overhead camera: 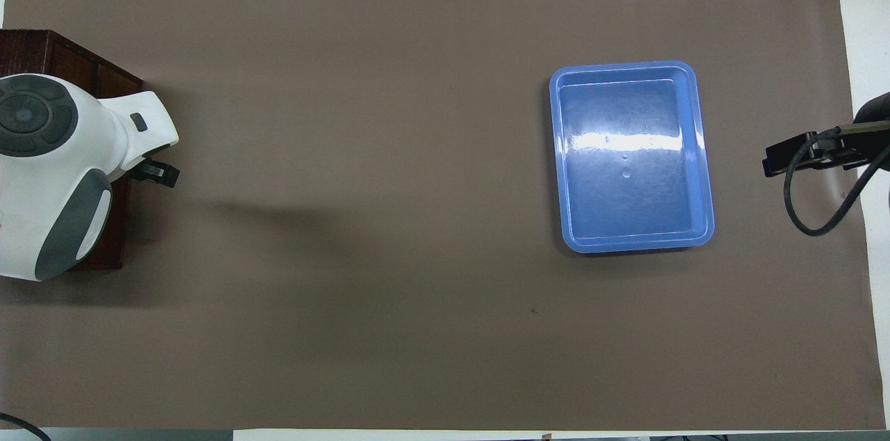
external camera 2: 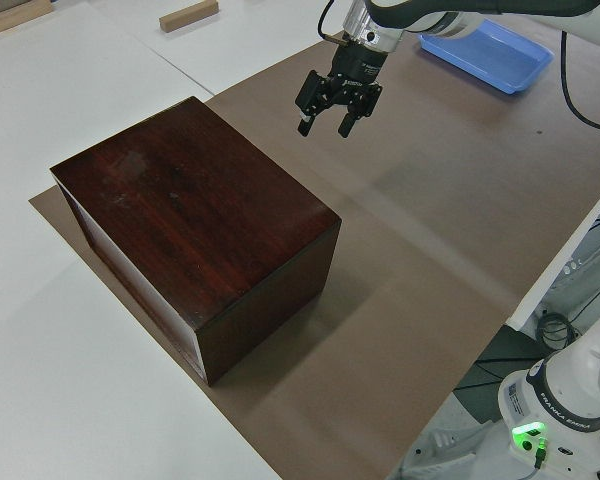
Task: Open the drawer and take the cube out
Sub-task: 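Pull the drawer open toward the robot with the left gripper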
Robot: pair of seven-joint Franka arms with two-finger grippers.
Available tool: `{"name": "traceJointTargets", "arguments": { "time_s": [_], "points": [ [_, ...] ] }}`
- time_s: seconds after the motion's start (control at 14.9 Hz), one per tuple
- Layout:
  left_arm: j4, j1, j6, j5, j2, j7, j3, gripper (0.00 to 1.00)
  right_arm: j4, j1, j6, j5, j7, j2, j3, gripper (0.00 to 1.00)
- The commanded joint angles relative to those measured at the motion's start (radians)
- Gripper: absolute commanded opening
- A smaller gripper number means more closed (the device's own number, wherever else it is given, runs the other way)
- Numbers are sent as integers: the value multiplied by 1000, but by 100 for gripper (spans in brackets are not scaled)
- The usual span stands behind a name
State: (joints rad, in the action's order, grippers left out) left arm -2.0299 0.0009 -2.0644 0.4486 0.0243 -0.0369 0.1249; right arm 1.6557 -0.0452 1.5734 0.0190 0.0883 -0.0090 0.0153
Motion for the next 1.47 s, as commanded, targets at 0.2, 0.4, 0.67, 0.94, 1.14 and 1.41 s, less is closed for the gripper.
{"name": "traceJointTargets", "arguments": {
  "time_s": [0.2,0.4,0.67,0.94,1.14,1.41],
  "points": [
    [-59,100,-154,32,23,-37,1,100,6,-15,2,-1,19,-12,3,100],
    [-99,122,-216,32,31,-43,1,100,6,-16,2,-1,19,-12,3,100],
    [-121,106,-249,32,39,-28,4,100,6,-15,2,-1,19,-12,3,100],
    [-110,27,-247,29,54,69,4,100,6,-10,0,-1,11,-14,3,100],
    [-105,-70,-237,19,59,233,5,100,6,-5,0,-1,11,-12,3,100],
    [-69,-176,-189,-106,62,307,5,100,6,-5,-3,-1,11,-14,3,100]
  ]
}}
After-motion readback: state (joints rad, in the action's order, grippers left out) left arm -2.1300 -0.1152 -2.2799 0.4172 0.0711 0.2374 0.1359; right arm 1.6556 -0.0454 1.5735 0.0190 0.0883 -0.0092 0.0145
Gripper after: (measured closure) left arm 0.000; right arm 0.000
